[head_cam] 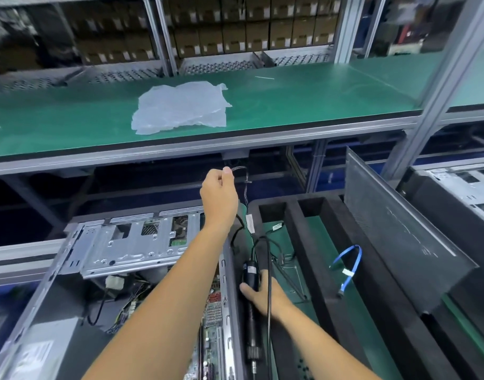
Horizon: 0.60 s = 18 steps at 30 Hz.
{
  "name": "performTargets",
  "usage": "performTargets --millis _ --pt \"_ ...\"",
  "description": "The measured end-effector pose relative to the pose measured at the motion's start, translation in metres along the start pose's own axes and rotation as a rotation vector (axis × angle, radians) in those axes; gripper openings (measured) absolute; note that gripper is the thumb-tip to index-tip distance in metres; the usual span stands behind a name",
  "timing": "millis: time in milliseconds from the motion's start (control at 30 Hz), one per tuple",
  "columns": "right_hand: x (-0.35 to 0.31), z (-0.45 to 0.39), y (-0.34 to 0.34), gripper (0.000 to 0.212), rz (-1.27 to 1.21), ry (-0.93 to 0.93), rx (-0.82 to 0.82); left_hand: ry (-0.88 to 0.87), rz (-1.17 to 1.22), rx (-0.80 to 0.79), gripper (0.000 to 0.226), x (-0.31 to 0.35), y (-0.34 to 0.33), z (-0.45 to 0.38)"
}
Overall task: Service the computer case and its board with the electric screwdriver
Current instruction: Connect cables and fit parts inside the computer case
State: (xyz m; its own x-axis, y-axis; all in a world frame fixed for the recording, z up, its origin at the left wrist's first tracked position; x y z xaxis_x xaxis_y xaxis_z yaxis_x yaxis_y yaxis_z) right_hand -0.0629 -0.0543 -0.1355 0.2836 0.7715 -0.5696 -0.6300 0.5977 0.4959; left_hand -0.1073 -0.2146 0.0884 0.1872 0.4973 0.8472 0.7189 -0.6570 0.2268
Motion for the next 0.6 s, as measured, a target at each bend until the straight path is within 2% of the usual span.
performTargets --millis 133,267,333,400,433,500,533,600 --pt "0.006 -0.001 0.003 0.063 -0.042 0.033 -0.076 0.084 0.104 -0.028 0.032 -0.008 -0.003 0.001" --pt "0.038 -0.009 0.009 0.034 -0.552 -0.136 -0.271 0.169 0.181 -0.018 0.028 -0.015 -0.001 0.003" --pt "0.055 -0.009 0.017 0.025 -0.893 -0.282 -0.232 0.185 0.199 -0.019 0.028 -0.016 0.0 0.005" --pt "0.065 -0.007 0.031 0.027 -1.116 -0.348 -0.068 0.187 0.208 -0.019 0.028 -0.015 0.001 0.006" --pt "0.065 -0.005 0.04 0.028 -1.114 -0.339 0.033 0.188 0.212 -0.019 0.028 -0.015 0.001 0.006" --pt "0.056 0.001 0.057 0.029 -0.898 -0.25 0.205 0.194 0.225 -0.022 0.028 -0.016 0.001 0.008" --pt "0.045 0.006 0.06 0.03 -0.748 -0.175 0.238 0.199 0.232 -0.028 0.028 -0.016 0.0 0.009" --pt "0.022 0.012 0.049 0.034 -0.487 -0.049 0.174 0.206 0.245 -0.043 0.028 -0.017 -0.002 0.012"
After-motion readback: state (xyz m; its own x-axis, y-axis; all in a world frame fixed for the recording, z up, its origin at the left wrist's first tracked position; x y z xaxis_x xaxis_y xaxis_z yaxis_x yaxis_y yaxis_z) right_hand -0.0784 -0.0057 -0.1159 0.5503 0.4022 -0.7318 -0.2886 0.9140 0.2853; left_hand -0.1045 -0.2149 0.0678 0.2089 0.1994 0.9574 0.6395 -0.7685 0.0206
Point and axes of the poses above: each hand's wrist, its own z-axis away from the middle knuckle, its own y-axis out of the back of the hand, x = y × z, the point moved 10 cm from there along -z, towards the middle knuckle, and after that the axes turned 15 degrees about -y, right-handed, at the moved point
